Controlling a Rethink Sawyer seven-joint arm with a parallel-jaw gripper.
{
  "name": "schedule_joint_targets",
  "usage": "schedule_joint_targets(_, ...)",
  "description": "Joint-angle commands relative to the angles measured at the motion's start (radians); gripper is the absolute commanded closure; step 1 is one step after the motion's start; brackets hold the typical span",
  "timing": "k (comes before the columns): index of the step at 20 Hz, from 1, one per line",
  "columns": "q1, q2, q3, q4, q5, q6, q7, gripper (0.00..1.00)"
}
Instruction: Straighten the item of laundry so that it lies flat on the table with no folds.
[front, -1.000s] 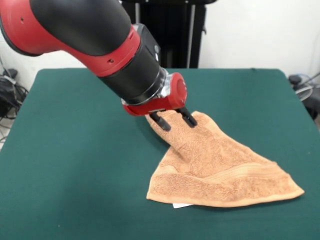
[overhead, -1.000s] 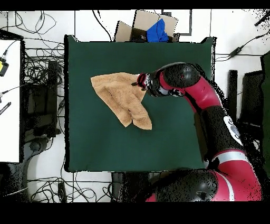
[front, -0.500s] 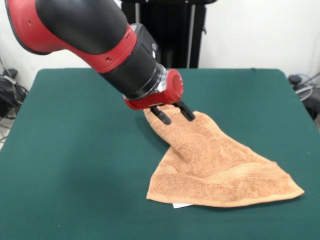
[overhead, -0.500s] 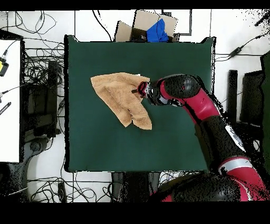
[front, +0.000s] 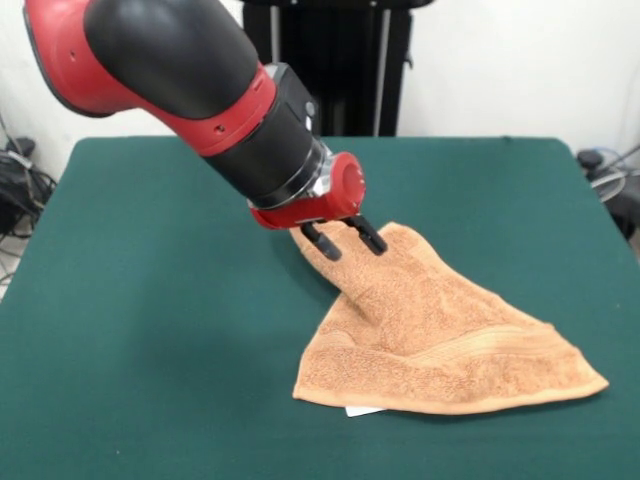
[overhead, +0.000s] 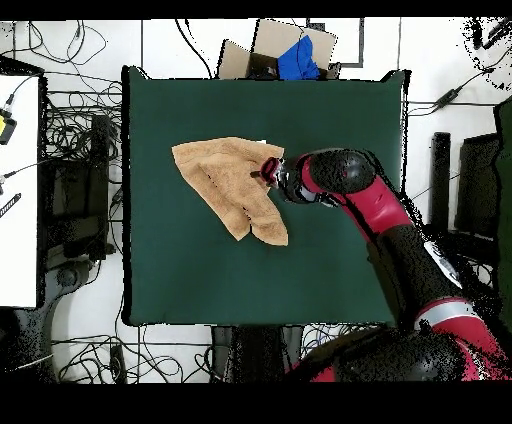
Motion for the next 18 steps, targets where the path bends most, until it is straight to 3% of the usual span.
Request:
schedule_joint_targets(1,0.007,0.033,0.071,0.080,-0.035,-0.072,0.022,0.00)
schedule_joint_targets(18,0.009,0.037,0.035,-0.019,-0.085,0.016,0.005,0.00)
